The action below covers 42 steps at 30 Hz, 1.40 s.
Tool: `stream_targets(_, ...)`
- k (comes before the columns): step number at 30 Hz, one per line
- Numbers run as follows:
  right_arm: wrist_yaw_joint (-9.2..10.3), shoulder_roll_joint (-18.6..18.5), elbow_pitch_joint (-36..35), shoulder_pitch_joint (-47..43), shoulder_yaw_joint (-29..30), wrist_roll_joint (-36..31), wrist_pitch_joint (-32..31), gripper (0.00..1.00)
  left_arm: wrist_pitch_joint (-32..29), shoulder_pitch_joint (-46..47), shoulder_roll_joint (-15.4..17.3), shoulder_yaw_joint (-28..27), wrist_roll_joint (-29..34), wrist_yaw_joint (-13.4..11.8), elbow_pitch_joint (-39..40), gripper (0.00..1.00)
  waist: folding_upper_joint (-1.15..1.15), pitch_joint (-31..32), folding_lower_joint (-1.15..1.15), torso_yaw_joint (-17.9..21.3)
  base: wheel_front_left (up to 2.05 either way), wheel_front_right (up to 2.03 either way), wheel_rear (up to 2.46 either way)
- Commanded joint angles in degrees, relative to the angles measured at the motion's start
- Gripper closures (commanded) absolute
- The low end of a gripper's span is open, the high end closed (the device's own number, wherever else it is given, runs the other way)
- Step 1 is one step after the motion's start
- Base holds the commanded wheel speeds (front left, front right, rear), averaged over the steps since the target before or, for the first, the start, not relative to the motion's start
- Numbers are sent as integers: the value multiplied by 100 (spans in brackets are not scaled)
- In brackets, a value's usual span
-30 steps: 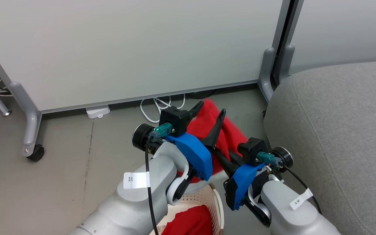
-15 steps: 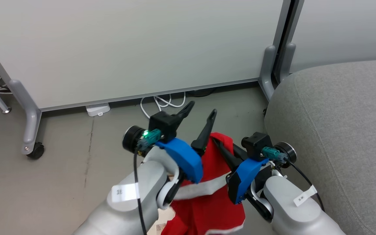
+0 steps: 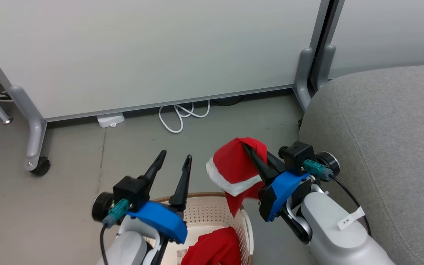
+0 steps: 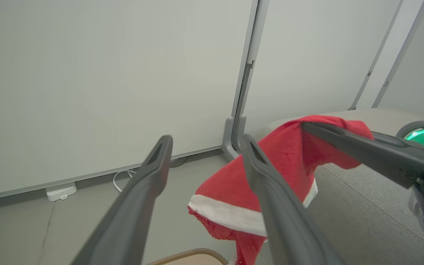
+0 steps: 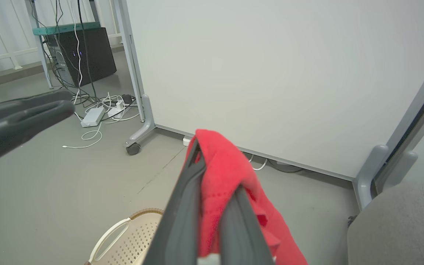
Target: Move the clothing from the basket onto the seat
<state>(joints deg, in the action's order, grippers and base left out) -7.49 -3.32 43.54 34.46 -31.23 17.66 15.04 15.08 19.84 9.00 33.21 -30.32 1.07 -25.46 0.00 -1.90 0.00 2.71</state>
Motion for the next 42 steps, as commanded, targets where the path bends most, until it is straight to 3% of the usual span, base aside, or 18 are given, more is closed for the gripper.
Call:
stream_targets(1,-1,-30,-50,-95,28,-27,21,100,14,-157,25,-137,103,43,82,0,0,-1,0,-6,0,0,0)
stream_targets(12,-1,-40,-191,-225,196,-147,21,100,14,-1069,-196,-1155,932,343,544,0,0,32,0,-24,0,0,0)
stream_targets(28,-1,-51,-282,-325,298,-206,21,100,14,-1234,-465,-1552,1235,609,302,0,0,45,0,91,0,0,0)
stream_targets(35,-1,-35,-375,-262,262,-214,21,100,14,-1180,-496,-1628,1316,648,351,0,0,-25,0,467,0,0,0)
stream_targets(42,-1,-47,-531,-218,295,-266,21,100,14,-1085,-515,-1626,1391,655,386,0,0,-106,0,1125,0,0,0)
